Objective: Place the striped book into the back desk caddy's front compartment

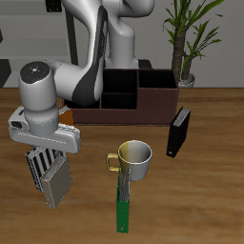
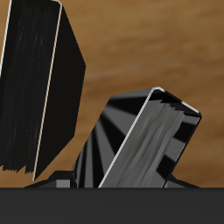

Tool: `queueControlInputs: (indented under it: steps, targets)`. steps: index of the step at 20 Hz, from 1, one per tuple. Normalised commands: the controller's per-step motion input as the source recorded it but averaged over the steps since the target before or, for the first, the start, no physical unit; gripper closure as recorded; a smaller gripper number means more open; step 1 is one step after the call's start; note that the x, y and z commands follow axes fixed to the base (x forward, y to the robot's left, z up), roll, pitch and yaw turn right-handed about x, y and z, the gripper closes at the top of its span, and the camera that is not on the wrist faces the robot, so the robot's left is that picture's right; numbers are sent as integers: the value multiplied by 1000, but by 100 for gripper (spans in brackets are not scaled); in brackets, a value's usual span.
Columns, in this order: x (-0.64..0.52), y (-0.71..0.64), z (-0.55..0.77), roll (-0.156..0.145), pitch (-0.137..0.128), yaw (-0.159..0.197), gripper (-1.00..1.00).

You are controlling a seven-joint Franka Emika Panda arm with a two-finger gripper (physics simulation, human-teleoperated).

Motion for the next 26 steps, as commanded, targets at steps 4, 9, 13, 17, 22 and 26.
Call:
queueControlInputs:
  steps: [4,9,13,17,22,26]
  targets:
    - [-71,68,84,22,-10,7,100]
    - [-56,-20,178,-11,-19,25,100]
    - [-110,-99,514,-32,-68,22,100]
    - [-177,-114,655,-48,-92,49,100]
    - [-250,-78,673,-42,-93,53,100]
    - [-500,87,776,-14,-102,70,100]
